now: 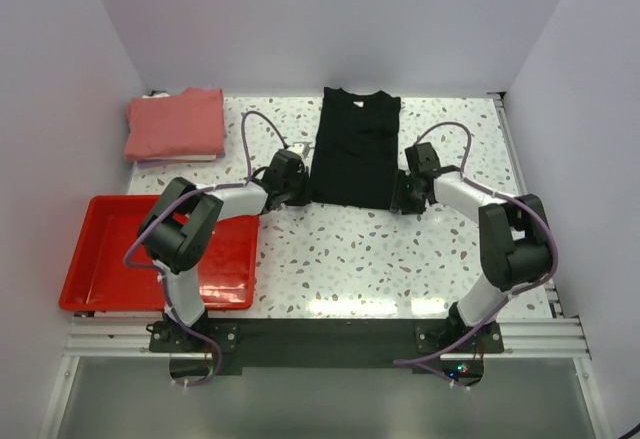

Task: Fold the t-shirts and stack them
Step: Fold the tshirt

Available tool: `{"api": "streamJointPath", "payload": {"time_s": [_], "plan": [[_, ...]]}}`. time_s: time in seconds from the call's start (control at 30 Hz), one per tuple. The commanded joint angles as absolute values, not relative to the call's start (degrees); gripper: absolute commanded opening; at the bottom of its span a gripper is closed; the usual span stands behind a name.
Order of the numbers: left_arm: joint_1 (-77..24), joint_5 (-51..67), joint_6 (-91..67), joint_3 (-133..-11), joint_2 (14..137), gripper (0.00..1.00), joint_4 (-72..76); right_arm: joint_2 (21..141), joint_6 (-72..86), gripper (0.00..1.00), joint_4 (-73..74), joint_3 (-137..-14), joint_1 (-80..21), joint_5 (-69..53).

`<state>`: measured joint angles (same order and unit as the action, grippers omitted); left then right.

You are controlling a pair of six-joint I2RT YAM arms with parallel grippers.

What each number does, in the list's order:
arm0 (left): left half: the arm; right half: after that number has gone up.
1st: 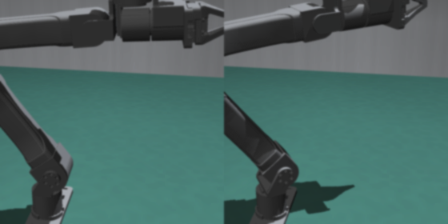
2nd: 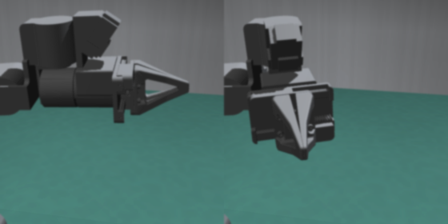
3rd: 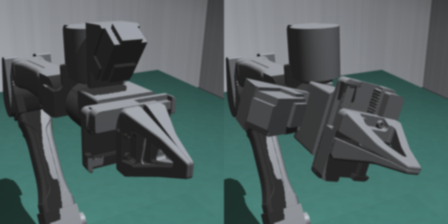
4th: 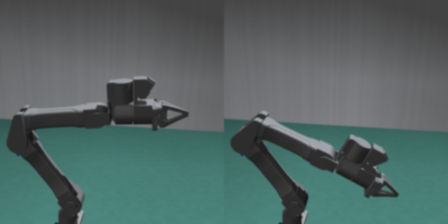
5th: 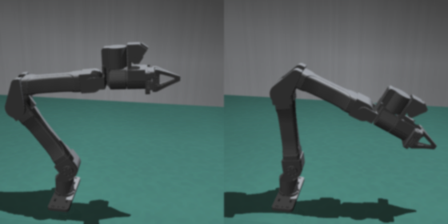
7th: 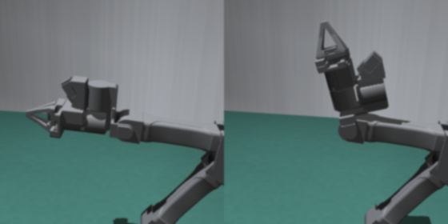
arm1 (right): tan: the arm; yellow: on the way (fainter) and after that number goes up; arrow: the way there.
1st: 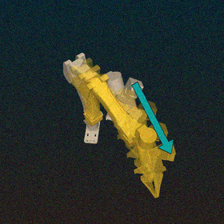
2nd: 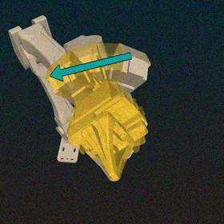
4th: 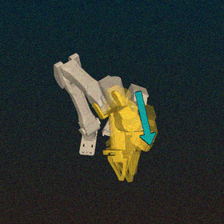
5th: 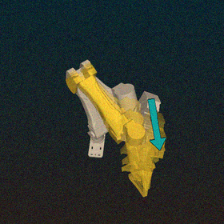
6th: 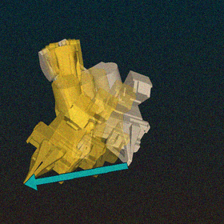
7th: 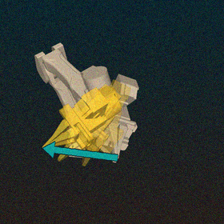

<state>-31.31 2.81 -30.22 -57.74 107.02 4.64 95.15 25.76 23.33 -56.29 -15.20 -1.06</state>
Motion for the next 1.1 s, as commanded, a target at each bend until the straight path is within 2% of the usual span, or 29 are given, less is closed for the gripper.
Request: {"api": "streamJointPath", "payload": {"time_s": [0.0, 0.23, 0.37, 0.57, 0.87, 1.07], "plan": [[-31.4, 2.5, -28.7, -57.4, 104.9, 0.00, 6.2, 96.2, 24.8, 0.40, 21.9, -58.8, -14.9, -1.1], [-31.4, 3.4, -29.0, -58.4, 105.5, 0.00, 6.5, 99.8, 24.1, 0.27, 20.5, -61.0, -14.8, -3.0], [-31.4, 3.3, -29.2, -58.5, 105.5, 0.00, 7.2, 101.5, 22.8, 0.00, 20.1, -61.3, -14.9, -5.2], [-31.5, 3.3, -30.1, -55.8, 101.8, 0.00, 6.8, 95.5, 23.6, 0.00, 21.2, -57.5, -14.9, -11.3], [-33.1, 4.2, -35.6, -39.2, 81.5, 0.00, 10.0, 79.6, 20.7, 0.00, 34.3, -51.0, -16.8, -20.6], [-37.1, -4.7, -38.4, -34.3, 65.3, 0.00, -3.6, 71.5, 20.4, 0.00, 44.1, -48.7, -20.2, -28.7]]}}
